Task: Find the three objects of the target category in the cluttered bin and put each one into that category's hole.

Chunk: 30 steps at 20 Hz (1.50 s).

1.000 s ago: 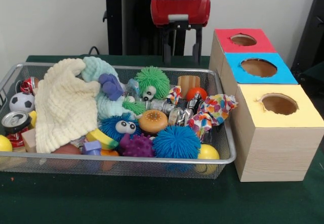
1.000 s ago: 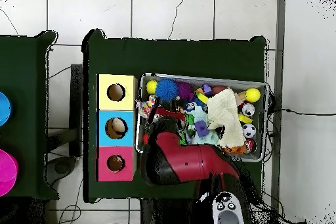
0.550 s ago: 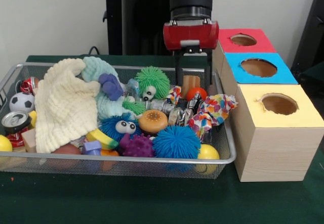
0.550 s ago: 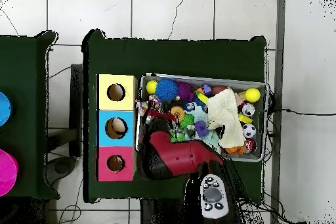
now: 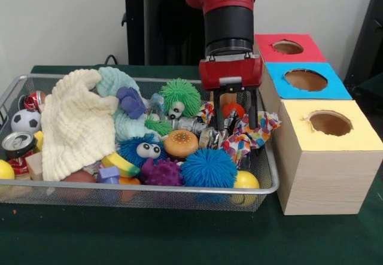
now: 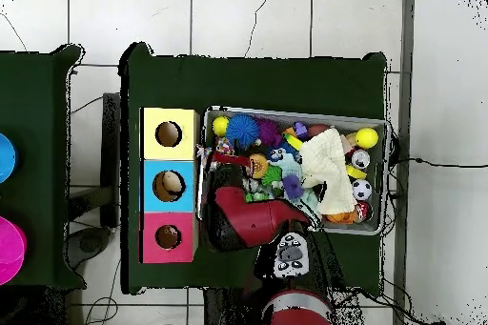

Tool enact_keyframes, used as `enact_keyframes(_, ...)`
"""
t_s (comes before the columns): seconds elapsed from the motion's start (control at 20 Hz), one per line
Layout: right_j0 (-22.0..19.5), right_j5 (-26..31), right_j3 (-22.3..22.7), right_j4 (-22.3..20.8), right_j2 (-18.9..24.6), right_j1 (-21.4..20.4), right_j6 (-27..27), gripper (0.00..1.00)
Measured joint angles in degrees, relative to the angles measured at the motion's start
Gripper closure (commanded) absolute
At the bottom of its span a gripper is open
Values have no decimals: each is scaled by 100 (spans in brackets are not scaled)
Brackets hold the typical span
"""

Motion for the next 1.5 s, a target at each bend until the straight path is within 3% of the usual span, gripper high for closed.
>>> enact_keyframes(0.3,48,-364,-249,246,-299,355,0,0)
enact_keyframes(0.5,-107,-249,-360,134,-194,504,0,0)
enact_keyframes(0.6,-640,394,-420,-212,333,634,0,0)
enact_keyframes(0.8,-1445,1497,-455,-358,1157,801,2,0)
enact_keyframes(1.05,-1942,1992,-485,-348,1781,826,1,0)
enact_keyframes(1.35,-2088,2218,-483,-254,1993,839,1,0)
enact_keyframes(1.5,-2320,2705,-459,12,2248,817,0,0)
